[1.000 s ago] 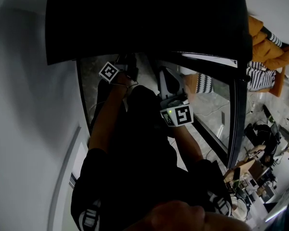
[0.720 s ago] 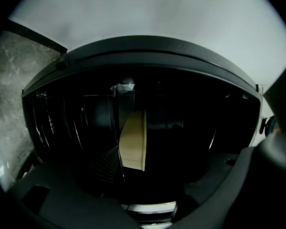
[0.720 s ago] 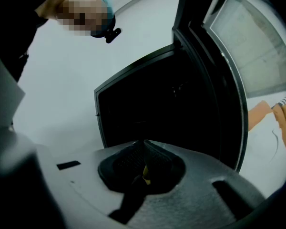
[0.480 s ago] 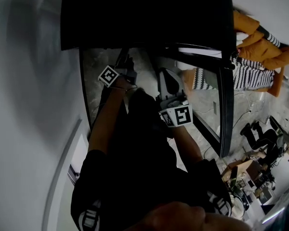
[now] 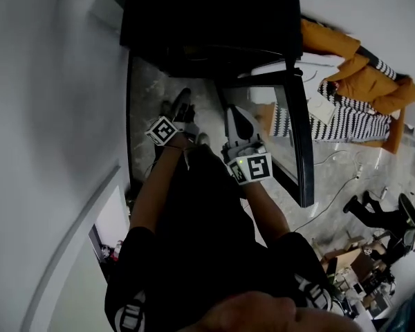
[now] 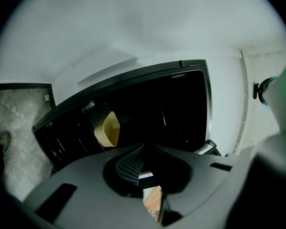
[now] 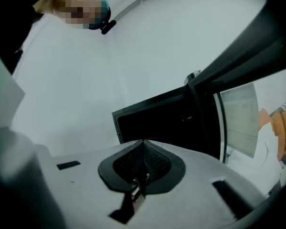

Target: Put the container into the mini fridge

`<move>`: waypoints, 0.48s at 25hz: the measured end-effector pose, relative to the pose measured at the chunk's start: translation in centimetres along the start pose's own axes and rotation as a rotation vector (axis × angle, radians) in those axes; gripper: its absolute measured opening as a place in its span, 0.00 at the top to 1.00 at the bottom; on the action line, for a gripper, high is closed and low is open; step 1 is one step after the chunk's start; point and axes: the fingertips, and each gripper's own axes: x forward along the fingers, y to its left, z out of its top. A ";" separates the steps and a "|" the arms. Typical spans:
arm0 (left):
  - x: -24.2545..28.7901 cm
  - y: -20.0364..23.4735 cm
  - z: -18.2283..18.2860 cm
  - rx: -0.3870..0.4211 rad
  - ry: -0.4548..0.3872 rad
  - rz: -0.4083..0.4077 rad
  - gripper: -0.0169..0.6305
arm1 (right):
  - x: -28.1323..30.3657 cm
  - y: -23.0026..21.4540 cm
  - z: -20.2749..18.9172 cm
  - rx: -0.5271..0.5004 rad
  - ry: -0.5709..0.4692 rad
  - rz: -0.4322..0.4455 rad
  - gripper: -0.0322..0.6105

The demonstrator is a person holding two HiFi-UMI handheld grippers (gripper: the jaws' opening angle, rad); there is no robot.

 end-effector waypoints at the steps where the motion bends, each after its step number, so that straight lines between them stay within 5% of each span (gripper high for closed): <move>1: -0.5 -0.5 0.1 0.036 -0.007 0.020 0.95 | -0.4 -0.1 0.1 0.005 0.005 0.000 0.95; 12: -2.7 -7.0 -1.6 0.347 0.014 0.063 0.97 | -1.5 -2.7 -1.2 0.062 0.067 -0.008 0.95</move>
